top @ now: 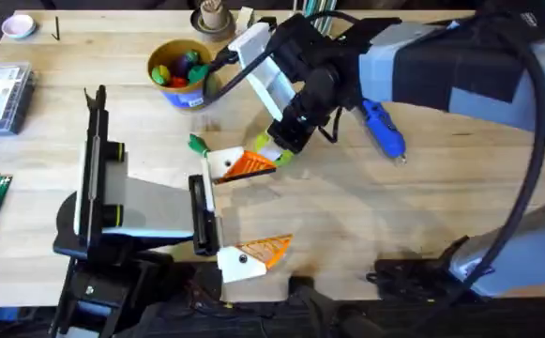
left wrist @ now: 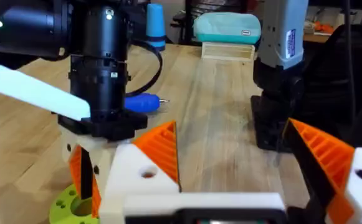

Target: Pick up the gripper from the table and insert it into the empty holder that is missing its gripper. Then pick up a screw, insert it into the mounting hole, and use the screwdriver to tighten it. Finally, clean up the table by picking up the vegetable and placing it into the bucket.

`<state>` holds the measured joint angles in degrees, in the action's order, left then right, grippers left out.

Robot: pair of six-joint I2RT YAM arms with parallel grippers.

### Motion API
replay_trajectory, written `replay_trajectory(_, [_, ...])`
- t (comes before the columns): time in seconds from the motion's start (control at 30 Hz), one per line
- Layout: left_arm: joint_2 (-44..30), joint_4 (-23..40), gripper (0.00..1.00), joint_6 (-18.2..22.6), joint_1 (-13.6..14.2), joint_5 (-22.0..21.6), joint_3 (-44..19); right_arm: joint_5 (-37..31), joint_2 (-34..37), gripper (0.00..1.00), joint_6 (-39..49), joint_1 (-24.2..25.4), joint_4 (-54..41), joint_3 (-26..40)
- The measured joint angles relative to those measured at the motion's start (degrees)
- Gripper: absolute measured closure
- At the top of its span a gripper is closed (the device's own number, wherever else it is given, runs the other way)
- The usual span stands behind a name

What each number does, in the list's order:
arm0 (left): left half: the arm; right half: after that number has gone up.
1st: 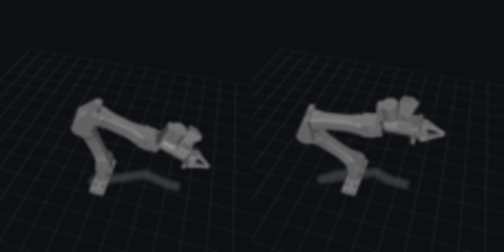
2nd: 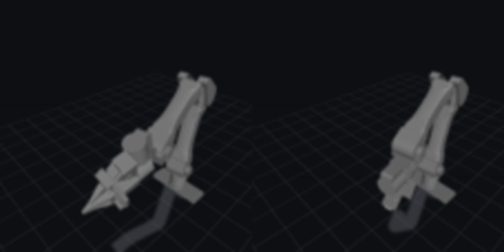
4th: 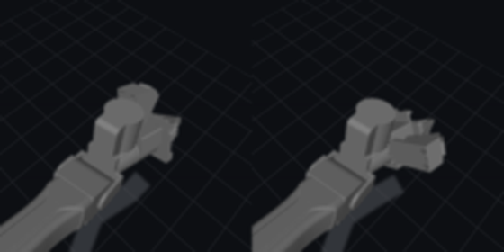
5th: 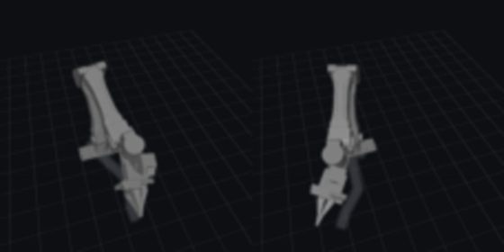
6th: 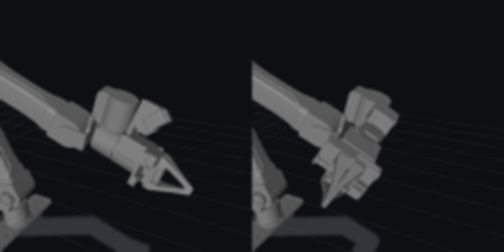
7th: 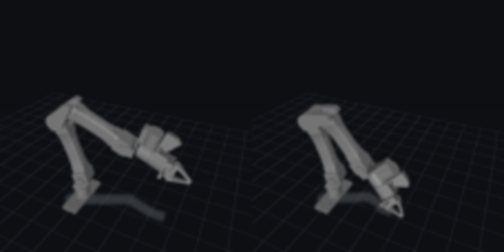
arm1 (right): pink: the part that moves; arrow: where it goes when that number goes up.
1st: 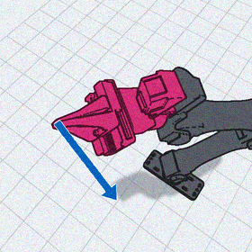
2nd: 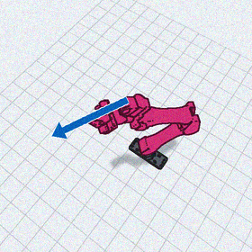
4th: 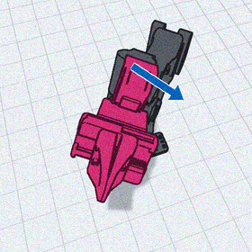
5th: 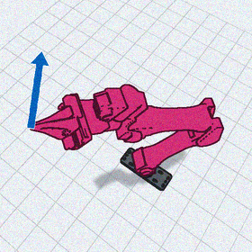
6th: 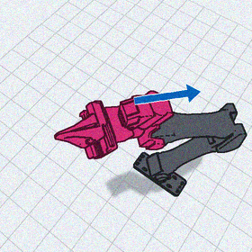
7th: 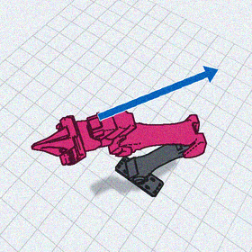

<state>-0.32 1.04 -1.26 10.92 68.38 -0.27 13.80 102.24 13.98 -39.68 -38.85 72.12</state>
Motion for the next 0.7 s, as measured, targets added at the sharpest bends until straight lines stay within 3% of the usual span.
replay_trajectory(0.7, [0.00,0.00,0.008,0.00,0.00,0.00,0.00,0.01,1.14,0.600,-0.01,0.00,0.05,0.00])
